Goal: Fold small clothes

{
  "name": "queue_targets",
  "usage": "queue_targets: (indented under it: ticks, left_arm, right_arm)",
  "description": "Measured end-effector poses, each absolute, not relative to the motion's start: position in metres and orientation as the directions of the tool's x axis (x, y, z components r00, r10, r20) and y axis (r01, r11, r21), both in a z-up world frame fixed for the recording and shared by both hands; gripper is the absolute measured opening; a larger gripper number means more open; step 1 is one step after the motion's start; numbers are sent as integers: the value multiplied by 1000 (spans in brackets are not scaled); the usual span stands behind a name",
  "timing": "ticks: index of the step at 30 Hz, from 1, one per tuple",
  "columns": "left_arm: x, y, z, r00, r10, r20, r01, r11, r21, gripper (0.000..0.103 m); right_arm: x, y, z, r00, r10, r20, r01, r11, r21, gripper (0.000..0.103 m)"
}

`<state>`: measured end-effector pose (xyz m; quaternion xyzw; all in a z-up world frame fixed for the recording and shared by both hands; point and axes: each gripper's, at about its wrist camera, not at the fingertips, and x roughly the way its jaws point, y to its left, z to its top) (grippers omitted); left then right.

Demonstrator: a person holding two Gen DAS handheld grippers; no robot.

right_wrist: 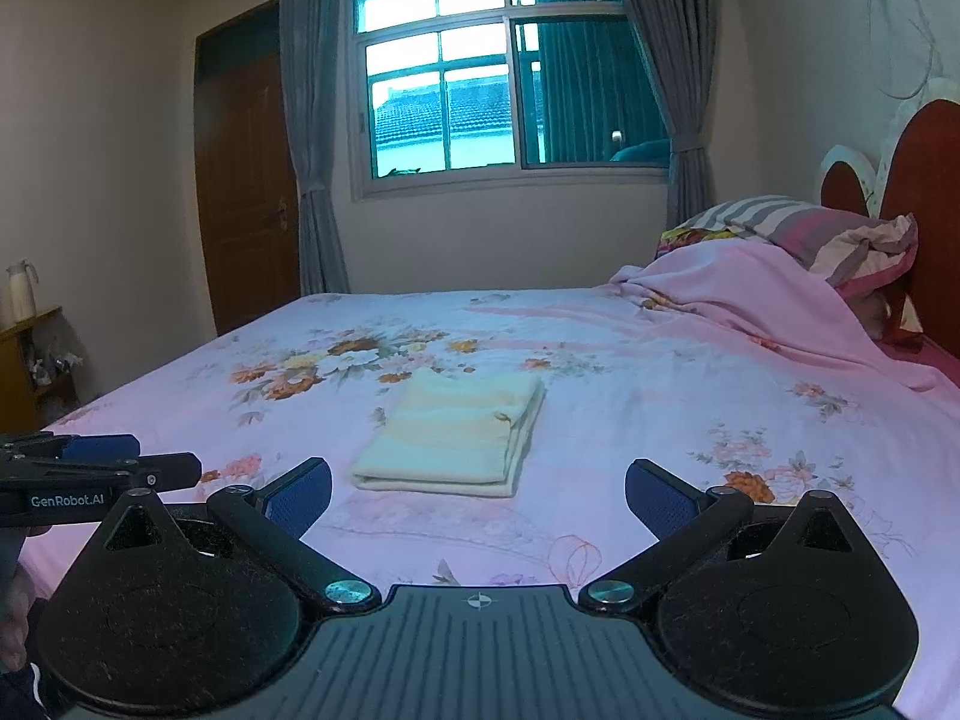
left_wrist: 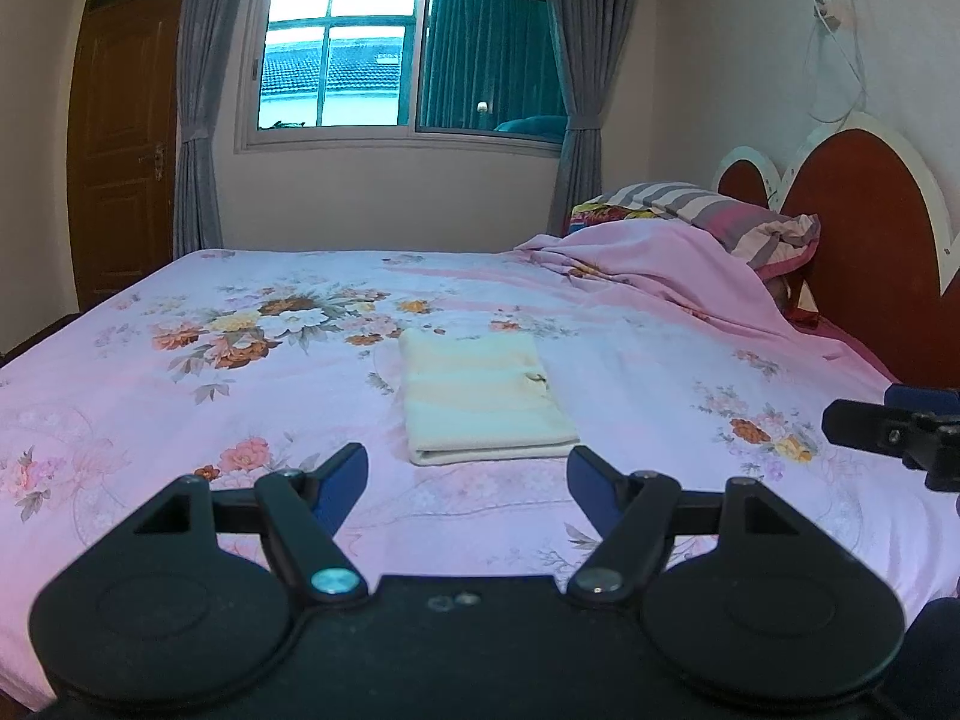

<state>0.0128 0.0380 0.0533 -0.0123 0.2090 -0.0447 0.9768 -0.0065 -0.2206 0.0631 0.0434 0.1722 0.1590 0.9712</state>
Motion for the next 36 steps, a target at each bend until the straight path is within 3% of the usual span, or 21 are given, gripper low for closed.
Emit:
queue_targets:
  ticks: [36]
  left_arm:
    - [9, 45, 51, 913, -151, -378, 126, 988, -91, 75]
  right_arm:
    - [3, -224, 57, 879, 345, -329, -318, 938, 135, 103]
